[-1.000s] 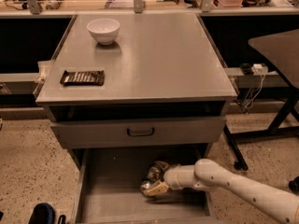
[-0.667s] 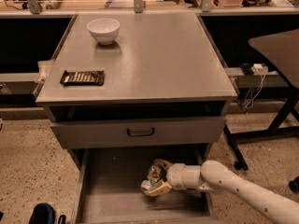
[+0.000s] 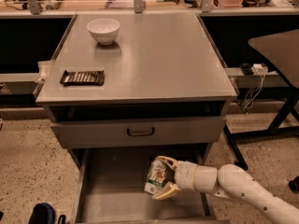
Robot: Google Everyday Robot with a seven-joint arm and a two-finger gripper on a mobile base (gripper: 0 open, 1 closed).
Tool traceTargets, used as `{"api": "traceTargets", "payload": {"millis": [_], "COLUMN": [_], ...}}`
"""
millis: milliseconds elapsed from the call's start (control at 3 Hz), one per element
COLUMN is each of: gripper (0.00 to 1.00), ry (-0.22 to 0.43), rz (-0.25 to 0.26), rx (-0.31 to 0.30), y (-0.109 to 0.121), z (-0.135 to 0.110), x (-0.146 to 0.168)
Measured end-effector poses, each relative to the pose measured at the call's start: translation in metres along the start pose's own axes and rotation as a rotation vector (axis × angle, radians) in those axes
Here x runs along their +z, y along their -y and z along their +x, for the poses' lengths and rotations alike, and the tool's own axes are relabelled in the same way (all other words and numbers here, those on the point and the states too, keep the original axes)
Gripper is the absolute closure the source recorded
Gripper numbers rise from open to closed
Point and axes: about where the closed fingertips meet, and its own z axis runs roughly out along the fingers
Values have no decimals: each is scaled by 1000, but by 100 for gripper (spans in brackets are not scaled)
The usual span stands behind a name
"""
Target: Pick 7up can from middle drawer and place on counter
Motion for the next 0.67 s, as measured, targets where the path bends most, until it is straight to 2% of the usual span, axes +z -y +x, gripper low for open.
{"api": "traceTargets", "payload": {"millis": [333,667], "gripper": [100,100], "ry": [35,156], "rz": [11,-8], "rx": [12,-65], "y": [10,29], "z": [-6,-67], "x": [-8,-38]}}
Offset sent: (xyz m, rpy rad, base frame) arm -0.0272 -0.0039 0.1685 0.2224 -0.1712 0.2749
